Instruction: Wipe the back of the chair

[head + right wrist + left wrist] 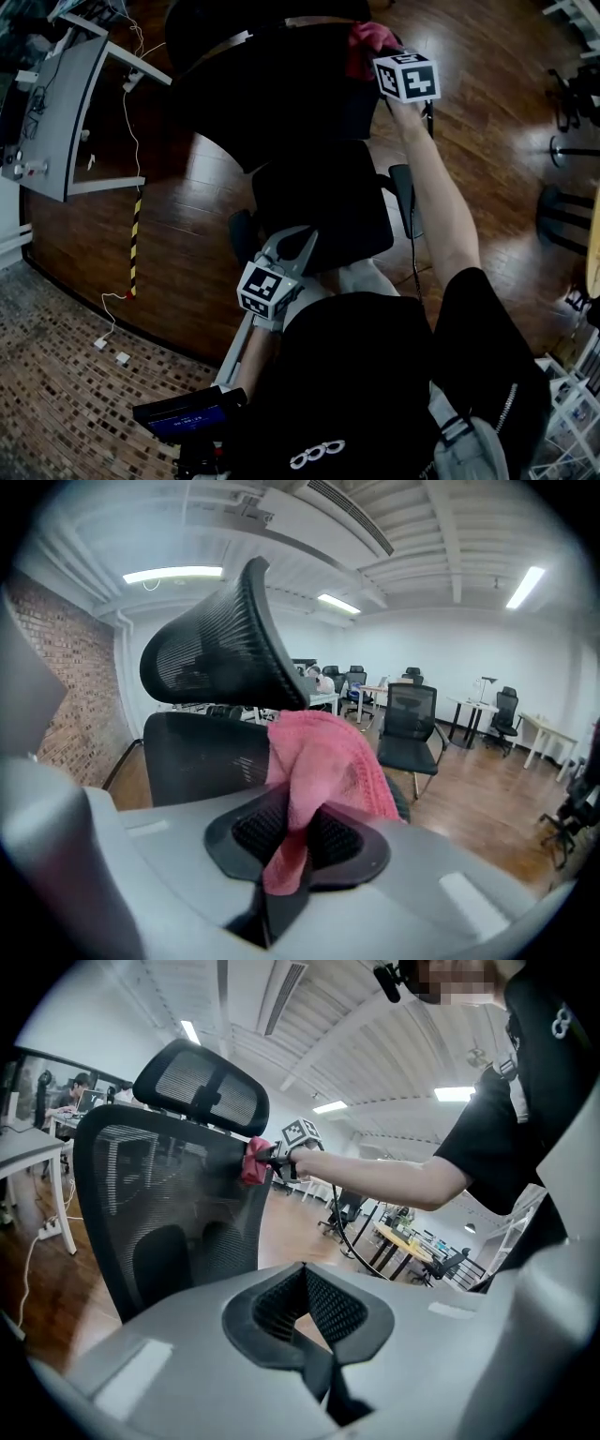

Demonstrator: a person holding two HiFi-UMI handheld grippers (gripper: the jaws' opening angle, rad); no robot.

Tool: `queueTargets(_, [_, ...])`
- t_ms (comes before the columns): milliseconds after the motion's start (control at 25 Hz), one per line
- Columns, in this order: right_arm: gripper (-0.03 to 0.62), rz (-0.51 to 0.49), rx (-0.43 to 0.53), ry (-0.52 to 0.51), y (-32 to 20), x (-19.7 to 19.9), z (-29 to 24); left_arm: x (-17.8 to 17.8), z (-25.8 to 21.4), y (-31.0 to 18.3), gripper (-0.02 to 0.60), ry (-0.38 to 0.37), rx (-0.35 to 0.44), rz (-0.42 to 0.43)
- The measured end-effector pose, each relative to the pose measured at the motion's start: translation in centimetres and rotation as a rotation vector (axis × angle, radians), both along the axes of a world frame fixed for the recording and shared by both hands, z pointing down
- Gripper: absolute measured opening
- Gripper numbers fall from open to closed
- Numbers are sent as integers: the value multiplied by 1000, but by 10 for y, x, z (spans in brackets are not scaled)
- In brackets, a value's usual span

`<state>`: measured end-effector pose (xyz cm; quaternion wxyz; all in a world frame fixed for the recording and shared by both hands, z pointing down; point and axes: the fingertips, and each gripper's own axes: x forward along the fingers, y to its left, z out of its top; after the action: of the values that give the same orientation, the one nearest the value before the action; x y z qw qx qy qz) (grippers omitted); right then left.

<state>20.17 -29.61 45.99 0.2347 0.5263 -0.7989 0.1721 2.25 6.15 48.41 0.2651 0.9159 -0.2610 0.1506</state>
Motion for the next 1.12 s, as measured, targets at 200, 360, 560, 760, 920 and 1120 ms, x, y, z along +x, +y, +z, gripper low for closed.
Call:
queueTargets(200, [51,23,-4,6,5,25,-1,14,-3,-1,-11,0,6,10])
queueTargets(360, [51,43,-10,14,6,44,2,20,-3,-3,-11,2,7,14])
queueTargets(560, [49,91,-15,32,16,75,5,27,-2,2,-11,2,5,15])
queueTargets(760, [49,133,-26,68,27,99,14,31,-3,3,-11,9,3,19])
queueTargets(920, [51,155,-65,123,41,109,31,30,-4,9,-11,11,8,16])
queueTargets(1120, [49,107,-102,145,42,79,48,21,-6,18,-11,12,8,1])
